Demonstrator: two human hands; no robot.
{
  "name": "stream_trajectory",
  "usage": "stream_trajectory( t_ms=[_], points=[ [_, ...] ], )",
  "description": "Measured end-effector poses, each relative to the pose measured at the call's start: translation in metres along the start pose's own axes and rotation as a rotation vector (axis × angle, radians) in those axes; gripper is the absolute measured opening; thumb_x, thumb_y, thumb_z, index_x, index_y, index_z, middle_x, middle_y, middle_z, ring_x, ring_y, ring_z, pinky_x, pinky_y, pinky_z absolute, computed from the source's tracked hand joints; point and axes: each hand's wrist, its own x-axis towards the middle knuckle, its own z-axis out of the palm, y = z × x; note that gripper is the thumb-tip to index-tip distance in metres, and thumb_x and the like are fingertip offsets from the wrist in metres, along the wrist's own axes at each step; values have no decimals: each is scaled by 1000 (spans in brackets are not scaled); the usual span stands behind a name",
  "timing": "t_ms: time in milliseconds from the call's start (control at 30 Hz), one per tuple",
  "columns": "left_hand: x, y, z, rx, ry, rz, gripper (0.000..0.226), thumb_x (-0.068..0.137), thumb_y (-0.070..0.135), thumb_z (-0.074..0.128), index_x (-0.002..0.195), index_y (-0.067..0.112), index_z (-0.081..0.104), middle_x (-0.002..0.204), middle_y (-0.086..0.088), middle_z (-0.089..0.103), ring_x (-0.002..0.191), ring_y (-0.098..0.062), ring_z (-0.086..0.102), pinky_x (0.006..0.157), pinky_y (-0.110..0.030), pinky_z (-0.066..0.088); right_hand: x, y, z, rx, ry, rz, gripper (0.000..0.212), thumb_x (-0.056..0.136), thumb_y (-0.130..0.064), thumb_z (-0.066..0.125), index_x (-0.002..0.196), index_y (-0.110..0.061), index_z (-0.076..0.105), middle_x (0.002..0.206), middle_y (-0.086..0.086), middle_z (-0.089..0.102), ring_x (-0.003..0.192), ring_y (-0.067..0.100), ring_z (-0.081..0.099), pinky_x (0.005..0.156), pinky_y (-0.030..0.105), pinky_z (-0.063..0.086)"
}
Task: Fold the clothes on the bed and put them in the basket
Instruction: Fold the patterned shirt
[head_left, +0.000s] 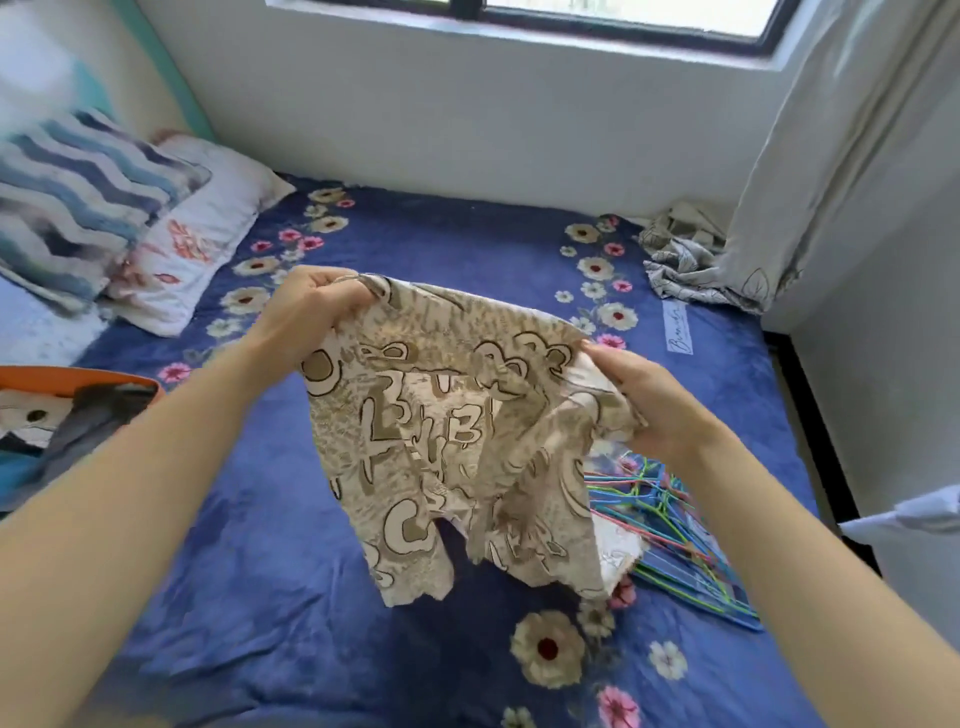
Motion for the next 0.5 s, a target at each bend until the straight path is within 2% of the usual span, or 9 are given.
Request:
stream_trajectory(
  t_ms=[67,133,200,233,267,300,367,433,500],
  points=[
    [5,15,-33,-140,-28,-8,45,64,34,63,79,-9,62,72,-15,56,66,-27,50,68,-38,42,-8,-30,27,50,-83,-66,27,92,-28,50,96,-12,72,85,5,73,70,16,70,63,27,58],
    [17,31,-68,-277,-113,-28,30,81,23,53,62,13,73,62,-5,65,56,-20,61,59,-24,51,-15,-60,59,-195,-12,-119,30,86,-46,61,86,-20,77,83,-2,74,70,9,71,75,28,59],
    [33,45,-96,-352,-201,-9,39,82,12,48,55,20,74,57,2,67,51,-11,64,51,-16,52,-28,-90,81,-501,22,-178,55,46,-81,75,74,-34,78,76,-14,74,67,-2,68,76,18,56],
    [40,53,-113,-351,-247,15,27,75,15,53,60,21,75,61,1,69,55,-12,65,52,-17,53,-32,-104,91,-570,-29,-203,71,33,-84,76,81,-32,79,82,-14,74,73,-2,69,76,16,55],
    [48,62,-135,-353,-323,42,17,67,16,59,71,20,76,68,-1,71,62,-16,67,57,-21,56,-32,-118,104,-603,-84,-200,83,35,-78,81,95,-21,77,92,-6,75,82,7,70,79,21,55],
    [57,67,-153,-321,-387,32,24,62,17,65,83,18,75,76,-4,72,69,-21,67,62,-27,57,-34,-133,115,-657,-152,-146,87,41,-67,87,103,-8,71,98,6,73,84,18,69,77,28,56],
    [79,72,-184,-126,-465,24,33,67,14,67,99,9,71,84,-11,72,73,-27,68,64,-34,59,-32,-158,133,-892,-211,37,64,55,-37,92,97,4,66,95,19,71,77,28,68,66,32,58],
    [93,76,-201,205,-587,33,25,68,6,70,93,6,70,82,-14,72,67,-26,68,59,-33,58,-14,-168,143,-1243,-45,181,28,68,-12,86,85,1,69,83,16,73,68,26,68,57,28,56],
    [109,68,-209,580,-633,4,22,61,11,73,83,11,73,76,-11,71,67,-24,67,62,-31,55,12,-169,144,-1534,249,187,16,72,-13,82,74,-5,68,65,5,66,55,18,59,47,23,47]
  ],
)
